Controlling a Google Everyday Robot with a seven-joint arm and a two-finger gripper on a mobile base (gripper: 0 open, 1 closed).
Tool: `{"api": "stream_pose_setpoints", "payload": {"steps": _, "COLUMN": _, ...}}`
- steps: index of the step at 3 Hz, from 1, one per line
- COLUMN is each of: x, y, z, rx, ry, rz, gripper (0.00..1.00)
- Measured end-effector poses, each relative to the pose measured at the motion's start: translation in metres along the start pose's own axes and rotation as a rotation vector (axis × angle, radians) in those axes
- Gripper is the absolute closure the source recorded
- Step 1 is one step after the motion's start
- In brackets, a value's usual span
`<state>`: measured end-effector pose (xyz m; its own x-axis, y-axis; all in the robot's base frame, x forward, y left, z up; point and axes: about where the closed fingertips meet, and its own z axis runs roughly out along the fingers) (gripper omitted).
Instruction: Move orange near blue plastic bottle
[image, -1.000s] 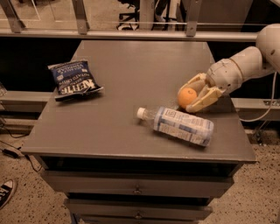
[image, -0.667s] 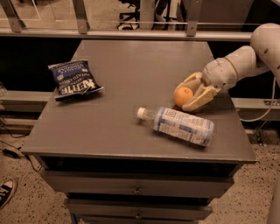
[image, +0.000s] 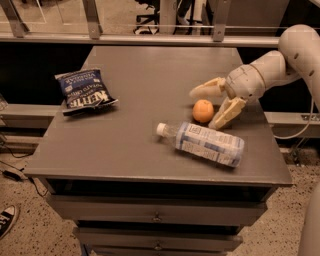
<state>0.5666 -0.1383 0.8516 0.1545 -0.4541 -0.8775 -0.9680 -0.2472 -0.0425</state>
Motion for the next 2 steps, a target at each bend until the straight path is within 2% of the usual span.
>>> {"api": "stream_pose_setpoints", "payload": {"steps": 2, "x": 0.0003, "y": 0.0002, "z": 0.0007, "rx": -0.005, "ry": 0.012, "rz": -0.007, "gripper": 0.0}}
